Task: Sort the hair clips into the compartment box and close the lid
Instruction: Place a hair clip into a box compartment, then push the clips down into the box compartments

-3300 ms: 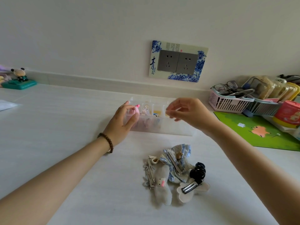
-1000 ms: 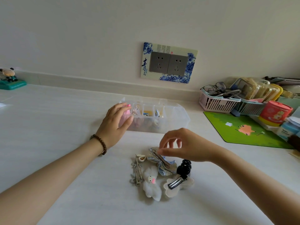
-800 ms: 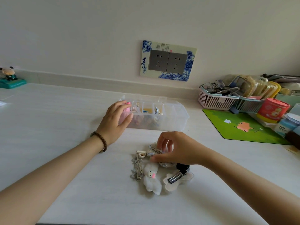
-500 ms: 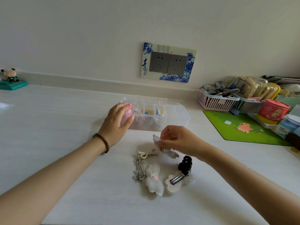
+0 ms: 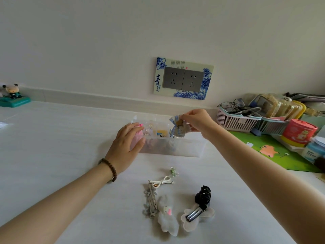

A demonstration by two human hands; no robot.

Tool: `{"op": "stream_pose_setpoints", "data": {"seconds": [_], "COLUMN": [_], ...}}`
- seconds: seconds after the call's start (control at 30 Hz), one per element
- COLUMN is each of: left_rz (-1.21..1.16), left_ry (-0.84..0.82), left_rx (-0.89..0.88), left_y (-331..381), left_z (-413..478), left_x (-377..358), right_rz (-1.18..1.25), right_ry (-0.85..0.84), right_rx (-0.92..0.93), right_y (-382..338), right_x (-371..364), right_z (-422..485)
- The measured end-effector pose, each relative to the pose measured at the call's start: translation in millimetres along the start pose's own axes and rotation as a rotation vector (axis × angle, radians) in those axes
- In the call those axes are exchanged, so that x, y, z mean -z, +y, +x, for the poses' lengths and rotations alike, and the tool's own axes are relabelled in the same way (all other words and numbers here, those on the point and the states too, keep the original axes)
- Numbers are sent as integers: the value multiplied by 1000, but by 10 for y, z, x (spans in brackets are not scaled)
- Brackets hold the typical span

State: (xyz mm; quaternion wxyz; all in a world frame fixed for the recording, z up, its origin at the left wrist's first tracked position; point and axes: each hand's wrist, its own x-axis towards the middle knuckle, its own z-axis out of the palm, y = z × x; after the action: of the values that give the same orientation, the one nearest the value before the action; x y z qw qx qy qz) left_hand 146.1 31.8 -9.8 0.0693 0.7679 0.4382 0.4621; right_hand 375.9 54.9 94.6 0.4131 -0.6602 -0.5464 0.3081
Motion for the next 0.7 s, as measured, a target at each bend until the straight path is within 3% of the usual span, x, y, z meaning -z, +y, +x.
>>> {"op": "stream_pose_setpoints", "data": {"seconds": [0.17, 0.27, 0.4, 0.7], "left_rz": [-3, 7, 12, 29], "left_ry": [-2, -5, -5, -10], "left_rx": [2, -8, -9, -6], "left_y": [-2, -4, -2, 30], "left_z": [11, 5, 2, 5], "left_x": [-10, -5, -1, 9], "right_rz": [-205, -400, -430, -883], "right_ry": [-88, -37, -11, -223], "right_rx": [34, 322, 591, 767], "right_y": [49, 125, 239, 386], "right_x": [-91, -72, -3, 57], "right_z": [70, 20, -185, -251]}}
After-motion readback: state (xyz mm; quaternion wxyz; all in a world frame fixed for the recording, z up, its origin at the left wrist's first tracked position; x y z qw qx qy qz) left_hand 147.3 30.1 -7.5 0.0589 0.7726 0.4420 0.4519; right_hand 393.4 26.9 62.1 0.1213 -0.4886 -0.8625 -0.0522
